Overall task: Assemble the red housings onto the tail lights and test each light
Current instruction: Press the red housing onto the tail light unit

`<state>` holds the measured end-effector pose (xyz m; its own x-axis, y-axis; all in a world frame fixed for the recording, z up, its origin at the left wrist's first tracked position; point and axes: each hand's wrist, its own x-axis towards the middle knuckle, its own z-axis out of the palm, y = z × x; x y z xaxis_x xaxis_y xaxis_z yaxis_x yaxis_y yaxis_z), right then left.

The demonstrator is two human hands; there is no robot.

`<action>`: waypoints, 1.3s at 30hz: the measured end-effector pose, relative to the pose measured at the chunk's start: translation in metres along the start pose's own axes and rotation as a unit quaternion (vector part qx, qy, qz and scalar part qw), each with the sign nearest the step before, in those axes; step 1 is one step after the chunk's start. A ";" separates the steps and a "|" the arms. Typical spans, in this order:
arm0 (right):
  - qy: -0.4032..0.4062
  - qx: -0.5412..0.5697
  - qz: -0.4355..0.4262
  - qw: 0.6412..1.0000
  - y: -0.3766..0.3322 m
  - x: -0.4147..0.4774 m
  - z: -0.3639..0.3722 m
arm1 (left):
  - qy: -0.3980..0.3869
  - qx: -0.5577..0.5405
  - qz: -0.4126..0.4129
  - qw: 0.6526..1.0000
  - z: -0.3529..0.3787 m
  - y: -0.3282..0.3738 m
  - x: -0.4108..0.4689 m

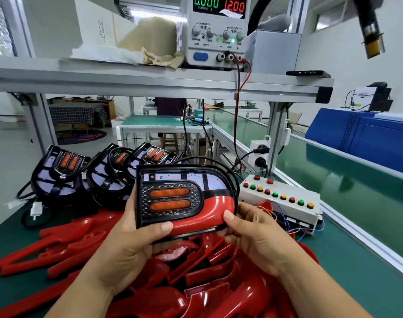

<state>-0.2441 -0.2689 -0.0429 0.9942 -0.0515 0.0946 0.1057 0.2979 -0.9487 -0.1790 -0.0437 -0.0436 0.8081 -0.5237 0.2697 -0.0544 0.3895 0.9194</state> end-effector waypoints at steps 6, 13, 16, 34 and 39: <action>0.027 -0.019 -0.018 0.999 0.002 0.002 0.000 | 0.040 0.064 0.045 0.996 0.009 -0.006 -0.002; 0.032 -0.017 -0.022 0.999 0.004 0.004 -0.001 | 0.063 0.063 0.061 0.994 0.007 -0.014 0.001; 0.045 -0.056 -0.047 0.996 0.005 0.004 -0.002 | 0.058 0.052 0.051 0.996 0.007 -0.014 0.002; 0.065 -0.029 0.028 0.997 0.004 0.001 0.003 | 0.033 0.104 0.074 0.991 0.006 -0.019 0.001; 0.048 0.084 0.039 0.995 0.001 0.002 0.003 | 0.012 0.116 0.086 0.989 0.006 -0.019 0.000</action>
<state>-0.2423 -0.2656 -0.0432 0.9939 -0.1098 -0.0134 0.0387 0.4588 -0.8877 -0.1815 -0.0563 -0.0594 0.7888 -0.4459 0.4230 -0.3228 0.2851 0.9025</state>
